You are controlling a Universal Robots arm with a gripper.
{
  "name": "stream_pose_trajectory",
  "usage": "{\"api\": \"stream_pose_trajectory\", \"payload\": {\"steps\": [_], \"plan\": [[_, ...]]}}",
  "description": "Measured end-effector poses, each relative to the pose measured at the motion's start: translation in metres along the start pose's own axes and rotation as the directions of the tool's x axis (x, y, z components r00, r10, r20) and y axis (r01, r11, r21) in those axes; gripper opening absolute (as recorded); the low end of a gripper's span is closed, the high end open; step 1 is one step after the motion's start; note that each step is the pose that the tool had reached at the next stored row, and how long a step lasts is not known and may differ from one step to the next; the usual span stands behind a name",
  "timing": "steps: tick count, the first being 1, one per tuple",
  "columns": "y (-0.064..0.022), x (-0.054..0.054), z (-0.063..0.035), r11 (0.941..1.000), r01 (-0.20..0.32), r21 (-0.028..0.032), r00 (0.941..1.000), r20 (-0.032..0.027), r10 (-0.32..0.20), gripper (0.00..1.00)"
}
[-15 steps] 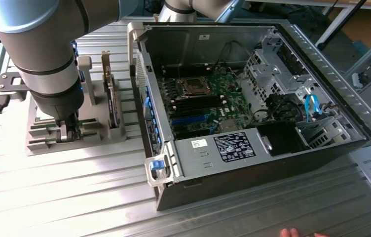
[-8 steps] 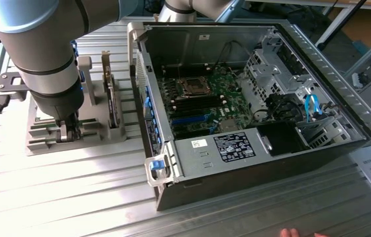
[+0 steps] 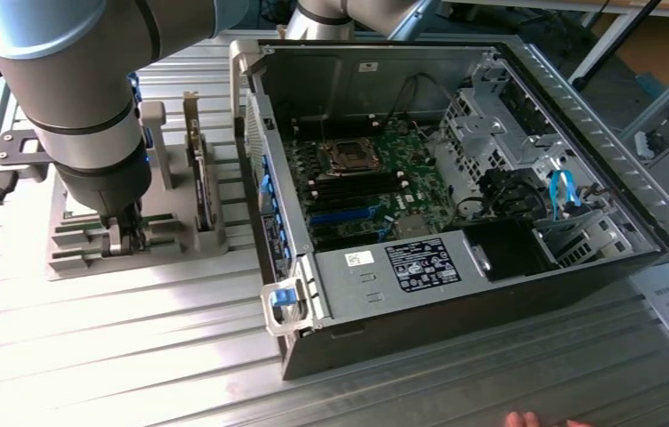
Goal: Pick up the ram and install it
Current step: 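Pick up the ram and move it above insertion slot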
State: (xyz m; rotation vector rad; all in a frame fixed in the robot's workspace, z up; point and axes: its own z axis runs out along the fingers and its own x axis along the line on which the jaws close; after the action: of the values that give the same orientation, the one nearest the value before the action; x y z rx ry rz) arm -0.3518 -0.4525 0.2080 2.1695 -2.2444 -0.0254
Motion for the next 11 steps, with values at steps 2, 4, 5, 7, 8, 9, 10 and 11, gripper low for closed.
{"api": "stream_pose_trajectory", "payload": {"steps": [2,4,5,7,8,9,10,11], "plan": [[0.0,-0.0001,0.0,1.0,0.0,0.001,1.0,0.0,0.0,0.12],[0.0,-0.0001,0.0,1.0,0.0,0.0015,1.0,0.0001,0.0,0.12],[0.0,-0.0001,0.0,1.0,0.0,0.0015,1.0,0.0001,0.0,0.12],[0.0002,0.0001,-0.0001,1.0,0.0,0.0022,1.0,0.0,0.0,0.12],[0.0003,0.0003,-0.0001,1.0,0.0,0.0037,1.0,0.0,0.0,0.12],[0.0004,0.0006,0.0,1.0,0.001,0.0052,1.0,0.0001,-0.001,0.12],[0.0005,0.0007,0.0,1.0,0.001,0.0064,1.0,0.0001,-0.001,0.12],[0.0006,0.0008,0.0,1.0,0.001,0.0072,1.0,0.0002,-0.001,0.12]]}}
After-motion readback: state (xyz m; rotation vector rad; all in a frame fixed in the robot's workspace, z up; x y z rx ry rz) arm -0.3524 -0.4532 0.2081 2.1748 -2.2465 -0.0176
